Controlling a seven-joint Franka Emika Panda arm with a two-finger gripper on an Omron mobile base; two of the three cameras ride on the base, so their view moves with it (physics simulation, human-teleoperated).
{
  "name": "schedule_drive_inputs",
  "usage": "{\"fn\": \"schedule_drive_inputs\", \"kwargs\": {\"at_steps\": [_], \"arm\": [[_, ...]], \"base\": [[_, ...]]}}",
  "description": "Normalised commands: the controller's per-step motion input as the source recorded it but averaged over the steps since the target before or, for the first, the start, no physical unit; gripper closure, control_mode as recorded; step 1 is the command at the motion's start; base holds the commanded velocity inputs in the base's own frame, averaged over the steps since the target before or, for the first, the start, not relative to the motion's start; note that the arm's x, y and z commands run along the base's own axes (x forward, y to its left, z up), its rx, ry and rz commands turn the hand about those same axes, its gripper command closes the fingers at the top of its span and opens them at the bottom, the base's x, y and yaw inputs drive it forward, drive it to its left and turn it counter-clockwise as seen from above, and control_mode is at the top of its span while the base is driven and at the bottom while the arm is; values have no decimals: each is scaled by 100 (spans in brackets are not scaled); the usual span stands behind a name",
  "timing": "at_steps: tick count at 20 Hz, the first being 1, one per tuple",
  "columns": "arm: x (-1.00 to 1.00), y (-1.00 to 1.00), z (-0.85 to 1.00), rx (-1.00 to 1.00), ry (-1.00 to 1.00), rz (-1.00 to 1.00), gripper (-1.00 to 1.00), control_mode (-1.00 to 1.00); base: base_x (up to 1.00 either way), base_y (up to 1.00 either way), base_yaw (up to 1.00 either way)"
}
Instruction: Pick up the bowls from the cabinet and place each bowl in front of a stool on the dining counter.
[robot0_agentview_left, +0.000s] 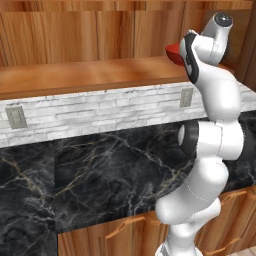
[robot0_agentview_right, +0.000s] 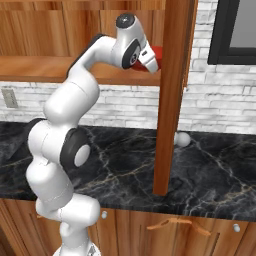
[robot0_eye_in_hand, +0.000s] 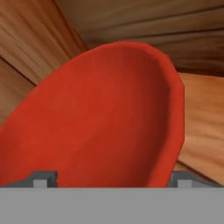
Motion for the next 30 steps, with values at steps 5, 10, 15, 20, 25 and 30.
{"fn": "schedule_drive_inputs", "kwargs": {"at_steps": [5,10,15,20,25,30], "arm": [[11,-13,-20,0,9,-7,-100,-100],[4,-6,-65,0,3,-8,100,-100],[5,0,-40,0,0,-3,100,-100],[-48,0,-1,0,1,0,100,-100],[-100,33,-19,0,1,0,100,-100],[-100,58,-34,0,-10,4,100,-100]], "base": [[0,0,0],[0,0,0],[0,0,0],[0,0,0],[0,0,0],[0,0,0]]}}
